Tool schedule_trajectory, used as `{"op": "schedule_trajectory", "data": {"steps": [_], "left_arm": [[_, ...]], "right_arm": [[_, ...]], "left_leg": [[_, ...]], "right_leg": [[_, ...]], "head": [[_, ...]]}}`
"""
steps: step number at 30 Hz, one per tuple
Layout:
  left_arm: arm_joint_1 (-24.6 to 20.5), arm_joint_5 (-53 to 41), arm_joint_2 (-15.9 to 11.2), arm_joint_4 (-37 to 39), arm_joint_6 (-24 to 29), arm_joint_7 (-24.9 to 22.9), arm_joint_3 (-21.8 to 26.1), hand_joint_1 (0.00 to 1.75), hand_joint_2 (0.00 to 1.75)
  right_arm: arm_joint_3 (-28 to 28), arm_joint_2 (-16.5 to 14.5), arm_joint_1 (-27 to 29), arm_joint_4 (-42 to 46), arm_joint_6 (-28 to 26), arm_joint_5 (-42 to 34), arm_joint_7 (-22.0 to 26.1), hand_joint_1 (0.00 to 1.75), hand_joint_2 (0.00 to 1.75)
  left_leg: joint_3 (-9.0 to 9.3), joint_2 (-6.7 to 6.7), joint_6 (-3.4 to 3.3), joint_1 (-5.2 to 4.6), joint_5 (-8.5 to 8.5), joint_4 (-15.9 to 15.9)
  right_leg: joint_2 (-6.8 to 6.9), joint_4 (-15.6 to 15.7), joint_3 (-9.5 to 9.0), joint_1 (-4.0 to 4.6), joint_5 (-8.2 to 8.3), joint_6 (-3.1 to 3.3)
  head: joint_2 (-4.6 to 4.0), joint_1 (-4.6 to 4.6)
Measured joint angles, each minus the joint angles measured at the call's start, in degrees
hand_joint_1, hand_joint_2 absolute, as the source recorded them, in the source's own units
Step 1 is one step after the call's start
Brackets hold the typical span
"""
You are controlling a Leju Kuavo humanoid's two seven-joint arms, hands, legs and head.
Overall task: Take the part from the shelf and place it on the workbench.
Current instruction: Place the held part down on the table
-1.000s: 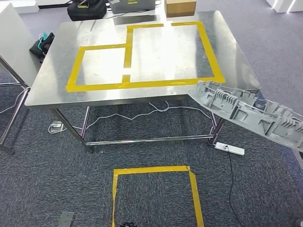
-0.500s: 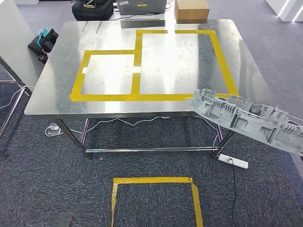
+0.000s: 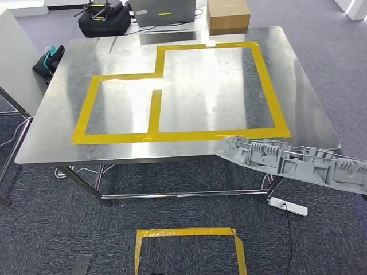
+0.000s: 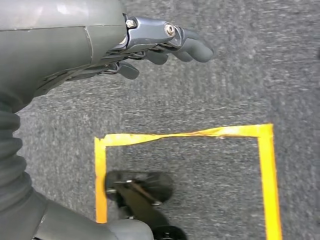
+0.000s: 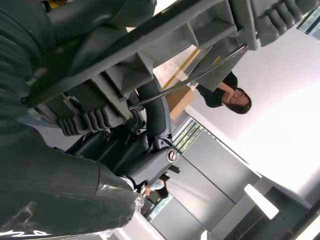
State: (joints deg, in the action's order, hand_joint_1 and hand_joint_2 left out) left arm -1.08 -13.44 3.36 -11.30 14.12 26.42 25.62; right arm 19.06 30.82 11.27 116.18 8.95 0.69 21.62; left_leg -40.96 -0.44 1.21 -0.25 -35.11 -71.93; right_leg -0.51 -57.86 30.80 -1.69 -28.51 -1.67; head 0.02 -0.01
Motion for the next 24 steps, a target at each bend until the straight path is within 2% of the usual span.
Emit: {"op": "schedule_trajectory", "data": {"steps": [1, 4, 5, 8, 9, 10, 11, 13, 14, 15, 16, 18, 20, 22, 24], "left_arm": [[0.04, -0.01, 0.02, 0.0, -0.01, 0.0, 0.01, 0.0, 1.75], [0.38, -0.08, -0.1, 0.01, -0.06, -0.03, 0.07, 0.0, 1.75], [0.55, -0.17, -0.16, 0.02, -0.09, -0.1, 0.09, 0.0, 1.75], [0.51, -0.51, -0.11, 0.04, -0.15, -0.36, 0.11, 0.0, 1.75], [0.34, -0.6, -0.08, 0.04, -0.15, -0.4, 0.11, 0.0, 1.75], [0.17, -0.69, -0.03, 0.04, -0.14, -0.46, 0.12, 0.0, 1.75], [0.09, -0.76, -0.03, 0.04, -0.14, -0.53, 0.13, 0.0, 1.75], [0.08, -0.91, 0.02, 0.04, -0.13, -0.64, 0.13, 0.0, 1.75], [0.14, -0.94, 0.05, 0.04, -0.13, -0.68, 0.14, 0.0, 1.75], [0.19, -0.96, 0.08, 0.04, -0.13, -0.69, 0.14, 0.0, 1.75], [0.21, -0.97, 0.09, 0.04, -0.13, -0.7, 0.15, 0.0, 1.75], [0.22, -0.99, 0.09, 0.04, -0.15, -0.72, 0.2, 0.0, 1.75], [0.2, -1.04, 0.01, 0.04, -0.22, -0.79, 0.3, 0.0, 1.75], [0.17, -1.13, -0.07, 0.04, -0.34, -0.86, 0.38, 0.0, 1.75], [0.11, -1.33, -0.14, 0.03, -0.46, -0.92, 0.41, 0.0, 1.75]], "right_arm": [[0.0, 0.18, 0.06, -0.08, 0.22, 0.02, -0.17, 1.75, 1.75], [-0.19, 0.65, 0.06, -0.35, 0.85, 0.15, -0.89, 1.75, 1.75], [-0.34, 0.78, 0.12, -0.45, 1.03, 0.27, -1.14, 1.75, 1.75], [-0.56, 1.58, 0.3, -0.61, 1.33, 1.01, -1.84, 1.75, 1.75], [-0.57, 1.88, 0.29, -0.63, 1.34, 1.37, -2.06, 1.75, 1.75], [-0.61, 2.12, 0.3, -0.64, 1.32, 1.75, -2.3, 1.75, 1.75], [-0.7, 2.19, 0.35, -0.68, 1.29, 2.13, -2.48, 1.75, 1.75], [-0.95, 2.22, 0.59, -0.87, 1.19, 3.0, -2.86, 1.75, 1.75], [-1.09, 2.22, 0.72, -1.04, 1.11, 3.46, -3.0, 1.75, 1.75], [-1.25, 2.22, 0.83, -1.25, 0.99, 3.93, -3.13, 1.75, 1.75], [-1.43, 2.22, 0.87, -1.44, 0.86, 4.35, -3.2, 1.75, 1.75], [-1.77, 2.22, 0.87, -1.77, 0.56, 5.12, -3.31, 1.75, 1.75], [-2.13, 2.22, 0.88, -2.2, 0.22, 5.81, -3.57, 1.75, 1.75], [-2.49, 2.23, 0.96, -2.78, -0.07, 6.39, -3.91, 1.75, 1.75], [-2.79, 2.22, 1.02, -3.29, -0.27, 6.85, -4.05, 1.75, 1.75]], "left_leg": [[-0.15, 0.01, -0.47, -0.13, 1.78, 2.44], [0.86, -0.21, -2.61, -1.27, 12.2, 12.61], [1.26, -0.4, -3.04, -1.53, 13.96, 14.7], [3.59, -0.67, -3.15, -1.33, 13.66, 16.45], [4.61, -0.64, -3.23, -1.22, 13.46, 16.53], [5.57, -0.63, -3.43, -1.13, 13.19, 16.58], [6.29, -0.61, -3.59, -1.09, 12.79, 16.61], [7.55, -0.58, -3.84, -1.09, 11.71, 16.6], [8.21, -0.58, -3.91, -1.09, 11.18, 16.6], [9.01, -0.61, -3.97, -1.09, 10.58, 16.6], [9.82, -0.67, -3.97, -1.09, 10.0, 16.6], [11.42, -0.83, -3.69, -1.14, 8.81, 16.59], [12.18, -0.92, -3.23, -1.28, 7.95, 16.51], [12.27, -0.91, -2.83, -1.4, 7.62, 16.35], [11.47, -0.73, -2.26, -1.41, 7.73, 14.73]], "right_leg": [[-0.02, 0.33, -1.13, 0.0, -0.61, -0.12], [-0.18, 1.48, -4.12, 0.21, -2.47, -0.84], [-0.29, 1.87, -5.19, 0.36, -3.02, -1.06], [-0.29, 2.01, -8.27, 0.71, -3.81, -1.8], [-0.15, 0.91, -8.3, 0.72, -4.19, -2.07], [-0.03, -1.39, -7.31, 0.72, -5.09, -2.3], [0.08, -4.75, -5.33, 0.72, -6.27, -2.44], [0.11, -11.91, -0.15, 0.86, -9.19, -2.56], [0.11, -13.67, 1.74, 0.93, -10.01, -2.54], [0.11, -13.57, 2.9, 1.0, -9.69, -2.49], [0.11, -11.45, 3.11, 1.02, -7.96, -2.45], [0.17, -4.45, 2.06, 1.05, -1.99, -2.36], [0.23, -0.2, 1.12, 1.17, 1.24, -1.77], [0.12, 0.3, 1.02, 1.2, 1.35, -0.9], [-0.06, 0.38, 0.55, 0.95, 1.57, -0.34]], "head": [[0.0, 0.01], [0.0, -0.02], [0.0, 0.0], [0.0, 0.17], [0.0, 0.29], [0.0, 0.41], [0.0, 0.55], [0.0, 0.69], [0.0, 0.75], [0.0, 0.78], [0.0, 0.82], [0.0, 0.82], [0.0, 0.86], [0.0, 0.85], [0.0, 0.67]]}}
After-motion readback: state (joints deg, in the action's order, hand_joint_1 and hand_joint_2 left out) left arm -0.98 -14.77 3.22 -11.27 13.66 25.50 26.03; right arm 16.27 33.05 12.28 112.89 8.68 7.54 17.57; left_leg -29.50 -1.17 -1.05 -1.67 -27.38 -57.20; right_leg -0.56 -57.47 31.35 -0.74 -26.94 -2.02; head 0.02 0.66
